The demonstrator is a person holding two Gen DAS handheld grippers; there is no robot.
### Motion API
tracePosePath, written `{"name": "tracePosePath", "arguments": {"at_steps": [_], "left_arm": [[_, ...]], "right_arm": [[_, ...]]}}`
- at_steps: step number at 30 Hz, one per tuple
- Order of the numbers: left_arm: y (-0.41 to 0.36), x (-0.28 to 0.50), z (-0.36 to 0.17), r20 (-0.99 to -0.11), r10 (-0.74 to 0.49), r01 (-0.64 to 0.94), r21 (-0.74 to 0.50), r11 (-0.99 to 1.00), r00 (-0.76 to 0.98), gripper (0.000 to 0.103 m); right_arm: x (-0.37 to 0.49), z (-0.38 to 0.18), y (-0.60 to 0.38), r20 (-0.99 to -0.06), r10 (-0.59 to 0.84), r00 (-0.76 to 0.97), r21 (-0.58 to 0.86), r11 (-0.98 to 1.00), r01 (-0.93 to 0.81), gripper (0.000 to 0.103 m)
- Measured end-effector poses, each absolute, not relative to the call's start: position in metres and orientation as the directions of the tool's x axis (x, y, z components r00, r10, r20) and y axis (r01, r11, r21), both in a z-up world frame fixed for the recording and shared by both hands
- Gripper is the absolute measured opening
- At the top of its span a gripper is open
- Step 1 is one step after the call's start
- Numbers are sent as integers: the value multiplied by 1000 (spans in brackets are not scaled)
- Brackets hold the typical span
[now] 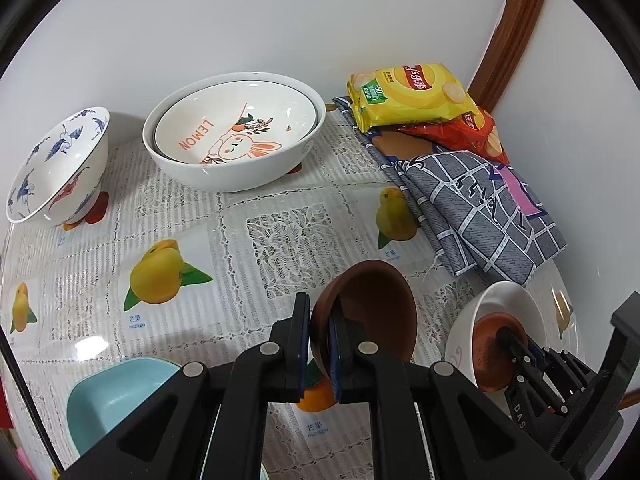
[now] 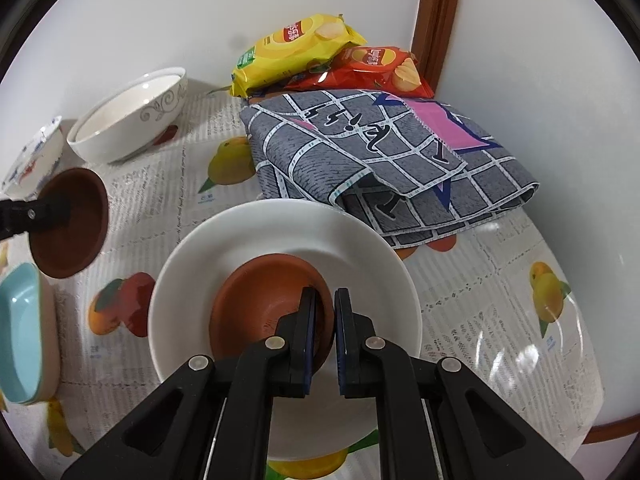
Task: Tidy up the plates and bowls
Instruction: 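Open the right gripper and withdraw while the left gripper carries its brown bowl over the white bowl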
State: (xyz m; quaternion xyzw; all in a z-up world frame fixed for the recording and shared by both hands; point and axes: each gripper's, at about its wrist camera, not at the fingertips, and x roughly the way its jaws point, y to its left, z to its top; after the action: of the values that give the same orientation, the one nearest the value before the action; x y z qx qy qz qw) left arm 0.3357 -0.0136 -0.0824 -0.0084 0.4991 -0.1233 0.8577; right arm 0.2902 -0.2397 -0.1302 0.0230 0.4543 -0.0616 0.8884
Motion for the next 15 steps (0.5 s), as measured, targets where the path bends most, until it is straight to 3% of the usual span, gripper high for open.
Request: {"name": "tracePosePath", "arguments": {"at_steps": [15], "left_arm": [[0, 340, -78, -851, -220, 173, -154, 973, 477, 9]], "right_arm": [[303, -139, -234, -826, -125, 549, -75, 991, 112, 16]]}}
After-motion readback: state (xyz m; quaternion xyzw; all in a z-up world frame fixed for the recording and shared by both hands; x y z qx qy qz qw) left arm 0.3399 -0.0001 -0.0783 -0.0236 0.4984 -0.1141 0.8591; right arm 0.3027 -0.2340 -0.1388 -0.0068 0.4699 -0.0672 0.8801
